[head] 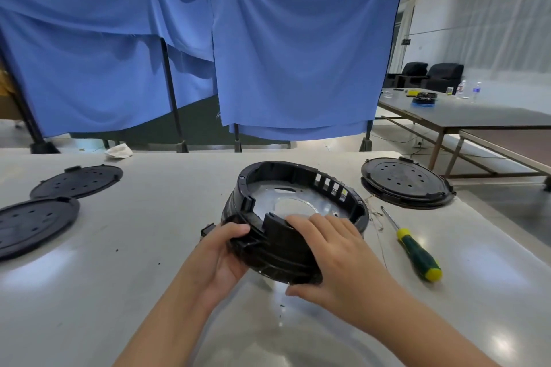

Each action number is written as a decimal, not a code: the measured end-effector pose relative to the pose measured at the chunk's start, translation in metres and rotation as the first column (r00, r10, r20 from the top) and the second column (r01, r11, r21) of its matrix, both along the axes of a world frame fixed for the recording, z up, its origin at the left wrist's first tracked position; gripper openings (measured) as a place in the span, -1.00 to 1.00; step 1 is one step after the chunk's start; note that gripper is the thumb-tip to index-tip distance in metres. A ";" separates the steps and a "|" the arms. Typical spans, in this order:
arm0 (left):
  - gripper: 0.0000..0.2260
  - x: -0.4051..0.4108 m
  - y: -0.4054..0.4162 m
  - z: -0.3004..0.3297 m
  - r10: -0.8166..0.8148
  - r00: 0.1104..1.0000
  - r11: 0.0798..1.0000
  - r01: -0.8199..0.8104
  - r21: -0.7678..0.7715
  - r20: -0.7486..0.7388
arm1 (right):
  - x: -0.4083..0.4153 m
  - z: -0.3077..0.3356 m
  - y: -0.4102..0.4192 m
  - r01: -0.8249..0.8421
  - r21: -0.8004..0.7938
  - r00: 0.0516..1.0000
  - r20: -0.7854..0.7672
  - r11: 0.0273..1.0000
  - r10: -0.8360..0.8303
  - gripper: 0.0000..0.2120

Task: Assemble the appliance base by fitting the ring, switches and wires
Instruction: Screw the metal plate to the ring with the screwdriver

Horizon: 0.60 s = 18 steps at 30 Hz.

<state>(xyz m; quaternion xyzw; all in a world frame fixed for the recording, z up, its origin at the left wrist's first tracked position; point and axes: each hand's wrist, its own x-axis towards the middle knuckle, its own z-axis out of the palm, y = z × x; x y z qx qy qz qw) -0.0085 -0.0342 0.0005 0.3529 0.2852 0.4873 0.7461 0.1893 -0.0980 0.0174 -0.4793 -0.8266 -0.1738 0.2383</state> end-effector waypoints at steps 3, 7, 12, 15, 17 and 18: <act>-0.75 0.000 0.000 0.001 0.031 0.999 0.999 -0.031 -0.029 -0.013 | 0.005 0.002 0.004 -0.071 -0.139 0.977 -0.209 0.988 0.041 -0.28; -0.76 0.001 0.000 -0.001 0.046 0.999 0.998 -0.046 -0.044 0.013 | 0.023 0.003 0.019 0.074 -0.115 0.740 -0.659 0.991 -0.132 -0.60; -0.74 0.000 0.002 -0.003 0.044 0.998 0.999 -0.043 -0.012 0.041 | 0.049 -0.008 0.041 0.081 -0.623 0.199 -0.755 0.778 -0.625 -0.42; -0.69 0.001 0.002 -0.005 0.048 0.998 0.999 -0.048 0.019 0.036 | 0.047 -0.015 0.039 -0.312 -0.674 -0.030 -0.698 0.670 -0.716 -0.54; -0.65 0.003 0.001 -0.008 0.047 0.999 0.998 -0.048 0.039 0.013 | 0.043 -0.019 0.038 -0.423 -0.620 -0.048 -0.713 0.661 -0.699 -0.67; -0.61 0.003 0.001 -0.008 0.040 0.999 0.998 -0.040 0.045 0.001 | 0.042 -0.022 0.039 -0.412 -0.616 -0.019 -0.731 0.671 -0.682 -0.69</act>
